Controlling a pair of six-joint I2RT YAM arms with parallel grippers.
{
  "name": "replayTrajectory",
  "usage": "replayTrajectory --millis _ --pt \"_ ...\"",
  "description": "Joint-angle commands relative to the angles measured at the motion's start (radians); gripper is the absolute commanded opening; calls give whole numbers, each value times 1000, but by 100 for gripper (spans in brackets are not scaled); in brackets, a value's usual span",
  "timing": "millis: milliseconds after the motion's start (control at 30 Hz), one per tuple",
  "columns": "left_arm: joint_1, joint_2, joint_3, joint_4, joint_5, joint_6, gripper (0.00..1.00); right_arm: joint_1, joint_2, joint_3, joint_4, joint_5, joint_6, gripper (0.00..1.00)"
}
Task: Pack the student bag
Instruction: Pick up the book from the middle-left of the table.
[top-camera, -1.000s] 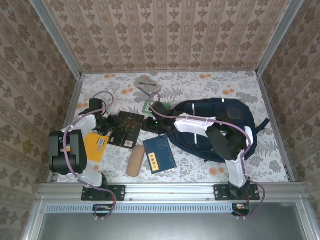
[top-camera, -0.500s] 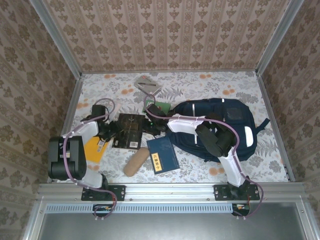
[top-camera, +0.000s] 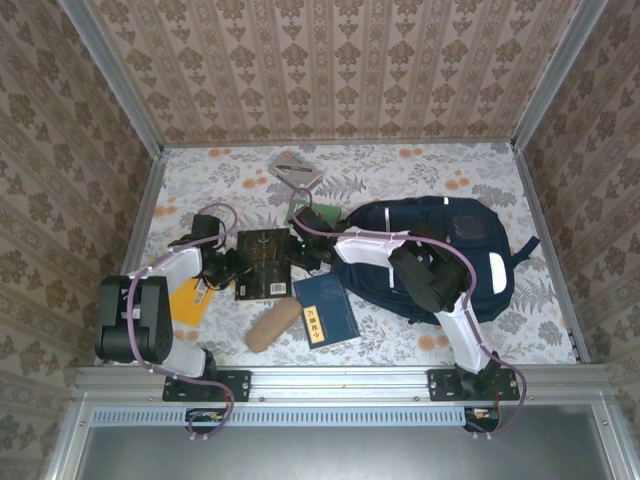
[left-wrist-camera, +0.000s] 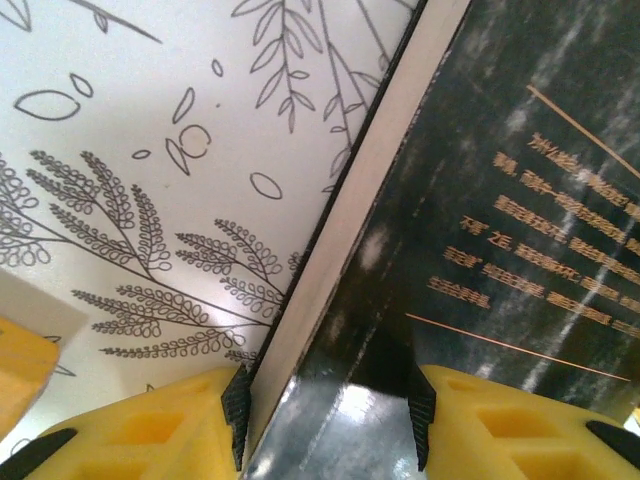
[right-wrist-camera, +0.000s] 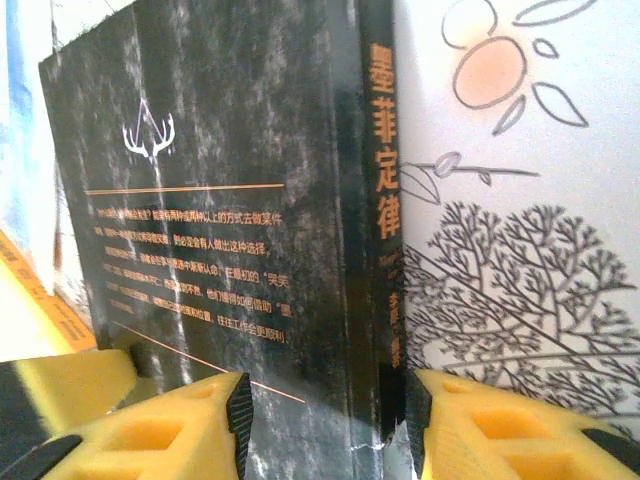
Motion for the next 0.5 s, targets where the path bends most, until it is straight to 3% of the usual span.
replayTrajectory --millis 0,67,233,467 --pt "-11 28 -4 -5 27 1 47 18 51 -27 262 -169 112 47" --pt "-11 38 -1 -9 29 6 47 14 49 -47 413 -225 187 44" --pt "-11 46 7 -19 26 15 46 14 21 -51 565 -285 239 43" --pt "-12 39 28 -41 17 29 46 14 -7 -61 553 -312 214 39"
